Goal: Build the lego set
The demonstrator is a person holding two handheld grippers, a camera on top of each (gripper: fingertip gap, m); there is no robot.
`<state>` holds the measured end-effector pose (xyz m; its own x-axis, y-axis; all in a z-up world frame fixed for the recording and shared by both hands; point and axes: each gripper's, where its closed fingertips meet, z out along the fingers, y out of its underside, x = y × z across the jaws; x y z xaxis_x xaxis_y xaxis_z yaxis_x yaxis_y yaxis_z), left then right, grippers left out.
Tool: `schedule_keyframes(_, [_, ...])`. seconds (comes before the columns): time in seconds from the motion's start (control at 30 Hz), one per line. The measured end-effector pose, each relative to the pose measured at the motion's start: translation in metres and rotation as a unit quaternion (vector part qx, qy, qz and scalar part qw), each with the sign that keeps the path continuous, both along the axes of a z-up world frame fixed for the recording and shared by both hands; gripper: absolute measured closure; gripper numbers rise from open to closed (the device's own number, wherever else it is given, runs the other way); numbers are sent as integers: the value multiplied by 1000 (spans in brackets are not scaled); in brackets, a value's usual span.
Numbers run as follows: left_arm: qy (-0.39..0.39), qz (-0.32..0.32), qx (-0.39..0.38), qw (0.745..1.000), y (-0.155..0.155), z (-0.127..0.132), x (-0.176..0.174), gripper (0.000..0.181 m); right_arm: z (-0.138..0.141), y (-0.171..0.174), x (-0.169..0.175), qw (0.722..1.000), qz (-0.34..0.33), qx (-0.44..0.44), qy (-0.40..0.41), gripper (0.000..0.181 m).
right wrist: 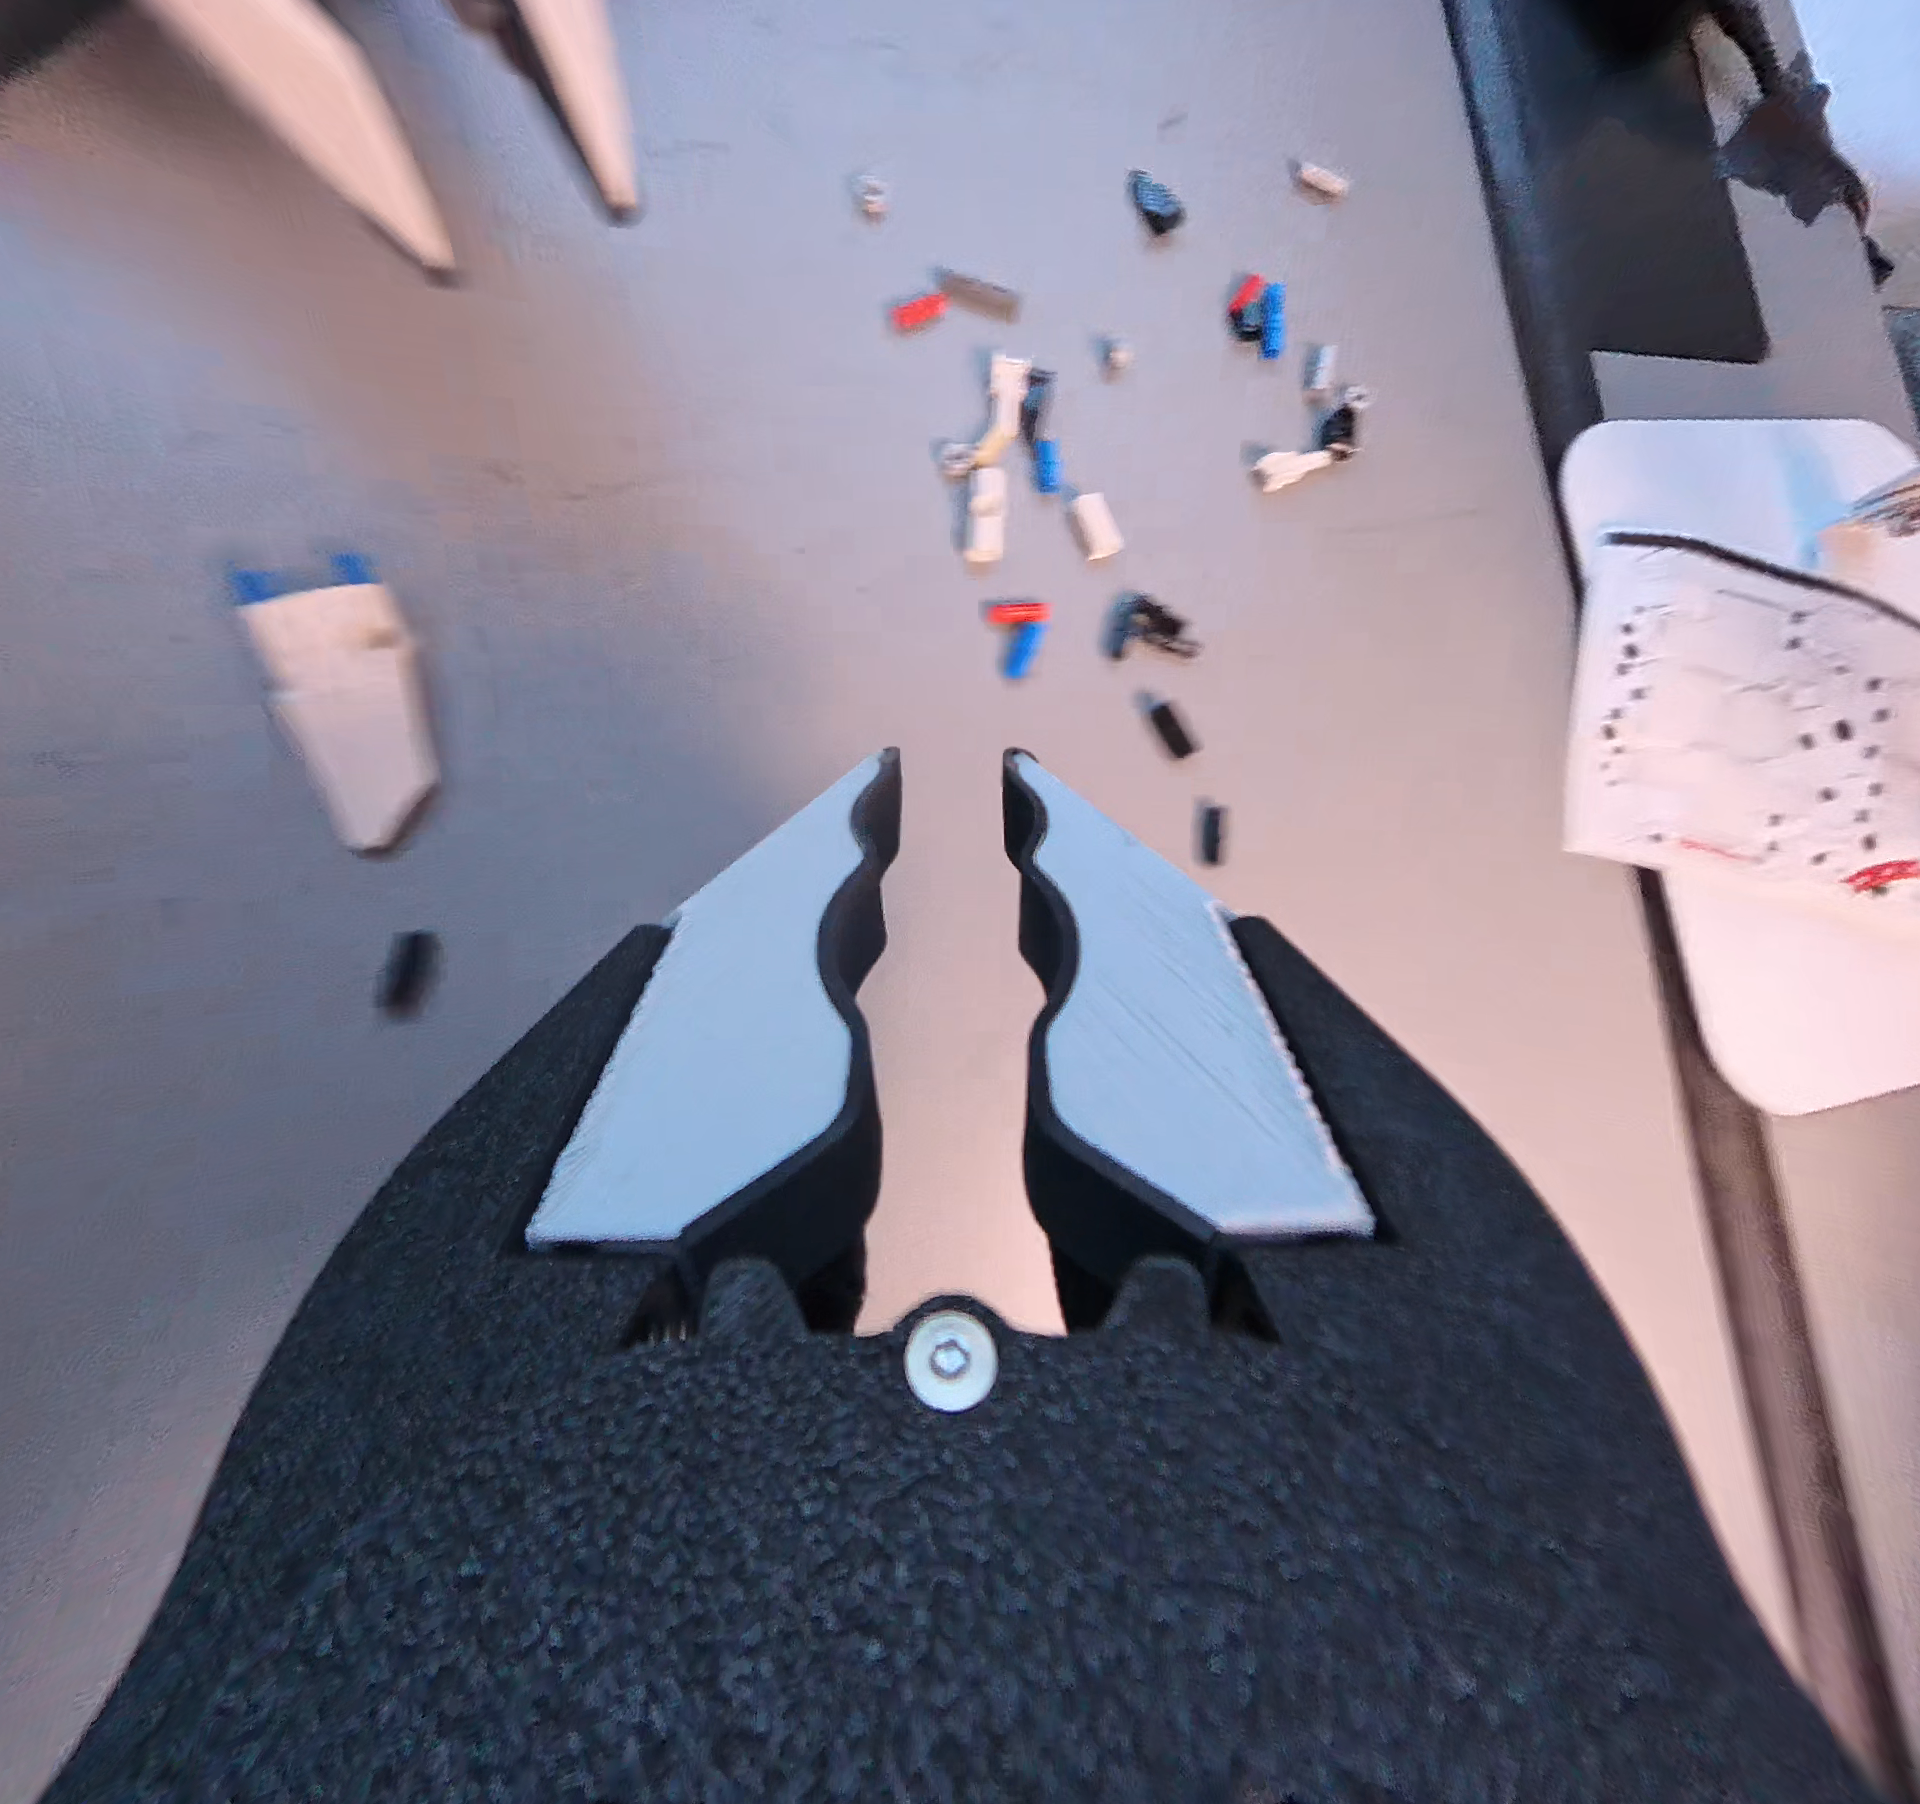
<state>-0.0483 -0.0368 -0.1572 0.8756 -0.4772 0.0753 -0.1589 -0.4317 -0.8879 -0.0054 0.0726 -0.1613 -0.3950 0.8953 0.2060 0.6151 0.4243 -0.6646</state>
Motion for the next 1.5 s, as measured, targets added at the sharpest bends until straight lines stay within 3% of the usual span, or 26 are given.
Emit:
schedule_keyframes(0.13, [5, -1, -4, 1000, -1, -4, 0, 152, -23, 37, -46, 998, 37, -5, -52, 162])
schedule_keyframes(0.27, [2, -5, -5, 1000, -2, -5, 1, 152, -41, 47, -67, 991, 79, -24, -102, 160])
schedule_keyframes(0.6, [-11, -16, -11, 1000, -4, -4, 4, 151, -52, 46, -74, 981, 122, -35, -147, 163])
schedule_keyframes(0.93, [-6, -12, -21, 1000, -3, -10, 1, 151, -46, 46, -72, 978, 135, -1, -159, 179])
schedule_keyframes(1.1, [-2, -11, -24, 1000, -3, -13, 1, 151, 5, 50, -63, 990, 105, -23, -89, 179])
schedule_keyframes(1.2, [0, -13, -24, 1000, -3, -13, 2, 151, 20, 58, -41, 994, 76, -8, -72, 179])
schedule_keyframes(1.37, [9, -13, -27, 1000, -3, -16, 3, 151, 11, 108, -4, 996, -38, 23, -75, 177])
schedule_keyframes(1.5, [11, -11, -31, 999, -3, -18, 2, 151, -28, 156, 28, 981, -147, 14, -124, 163])
